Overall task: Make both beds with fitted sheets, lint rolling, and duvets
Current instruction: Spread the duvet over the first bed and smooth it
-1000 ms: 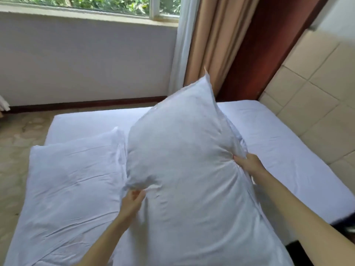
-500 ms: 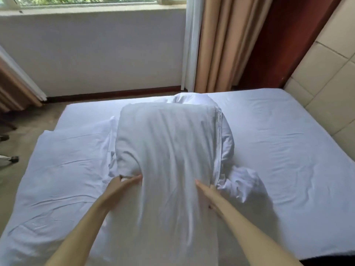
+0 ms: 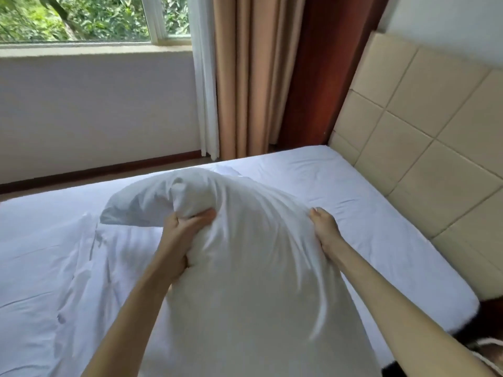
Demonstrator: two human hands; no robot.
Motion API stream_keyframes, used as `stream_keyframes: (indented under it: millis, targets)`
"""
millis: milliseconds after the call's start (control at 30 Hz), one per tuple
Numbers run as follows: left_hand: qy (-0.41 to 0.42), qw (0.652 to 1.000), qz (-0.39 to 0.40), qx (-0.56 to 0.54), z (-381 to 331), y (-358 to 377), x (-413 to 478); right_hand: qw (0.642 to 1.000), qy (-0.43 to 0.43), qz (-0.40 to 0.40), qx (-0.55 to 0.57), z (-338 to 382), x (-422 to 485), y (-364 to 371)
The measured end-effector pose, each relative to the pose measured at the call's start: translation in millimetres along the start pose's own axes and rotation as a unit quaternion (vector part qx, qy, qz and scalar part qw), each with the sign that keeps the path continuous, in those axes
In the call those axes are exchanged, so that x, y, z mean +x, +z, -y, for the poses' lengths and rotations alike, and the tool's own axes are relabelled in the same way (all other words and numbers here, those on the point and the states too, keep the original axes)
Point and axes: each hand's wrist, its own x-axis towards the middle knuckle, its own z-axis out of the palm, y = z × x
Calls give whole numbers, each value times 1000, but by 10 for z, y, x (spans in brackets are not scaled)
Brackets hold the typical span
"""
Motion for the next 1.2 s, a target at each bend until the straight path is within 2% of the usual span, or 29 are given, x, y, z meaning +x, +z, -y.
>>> stream_keyframes:
  millis: [167,333,500,633,733,833,933,1033,1200]
  targets:
    - [1,998,58,-25,-11,1150,311,995,-49,-84,-24,161,482,-1320]
    - [10,995,103,6,199,2554,764,985,-48,-165,7,-18,1234,-2582]
    - [28,995,96,12,359,3956,1241,981,-93,-170,-29,-9,2296,-3755]
    - [42,993,108,-6,401,4792,1514,974,-126,-172,-73,241,2963,-4451]
    - [10,994,111,4,671,5304,1788,972,-114,-169,-119,116,3568,-4814]
    - [-127,982,117,74,1231,5722,2040,975,-21,-106,-194,-356,4025,-5054]
    - [-280,940,120,157,1900,5909,2007,973,83,17,-212,-908,4141,-5083]
    - [-314,920,100,215,2330,5909,1853,952,156,101,-243,-1462,4035,-5036]
    - [-355,880,144,280,2571,5656,1564,907,259,158,-294,-1913,3638,-5042]
